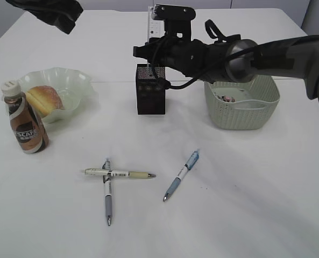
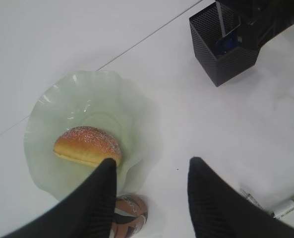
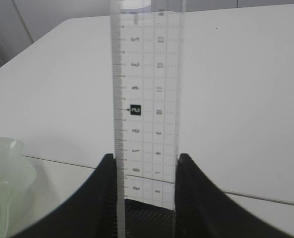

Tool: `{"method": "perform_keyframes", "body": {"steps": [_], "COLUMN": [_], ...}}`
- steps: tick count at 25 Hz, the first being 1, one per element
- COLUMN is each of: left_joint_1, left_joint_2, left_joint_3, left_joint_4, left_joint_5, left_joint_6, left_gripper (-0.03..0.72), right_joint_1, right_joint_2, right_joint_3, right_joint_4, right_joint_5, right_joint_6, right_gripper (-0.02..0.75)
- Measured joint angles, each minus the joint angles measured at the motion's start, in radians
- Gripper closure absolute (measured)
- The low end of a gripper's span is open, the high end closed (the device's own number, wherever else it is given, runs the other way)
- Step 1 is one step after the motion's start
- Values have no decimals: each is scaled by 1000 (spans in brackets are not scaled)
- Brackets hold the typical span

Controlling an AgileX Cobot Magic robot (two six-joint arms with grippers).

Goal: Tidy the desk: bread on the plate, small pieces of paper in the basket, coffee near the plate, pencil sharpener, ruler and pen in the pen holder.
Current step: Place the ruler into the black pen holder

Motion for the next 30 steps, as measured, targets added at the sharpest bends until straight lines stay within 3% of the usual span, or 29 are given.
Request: {"method": "perform_keyframes", "body": {"steps": [30], "left_joint_1": [0], "left_joint_2": [0], "left_joint_3": [0], "left_joint_4": [10], "left_joint_5": [-5], "left_joint_6": [0], "left_gripper": [338], "right_joint_1": [0], "right_joint_2": [0], "right_joint_3": [0], "right_joint_4": [-8], "right_joint_5": [38], "right_joint_6": [0], "right_gripper": [423]}}
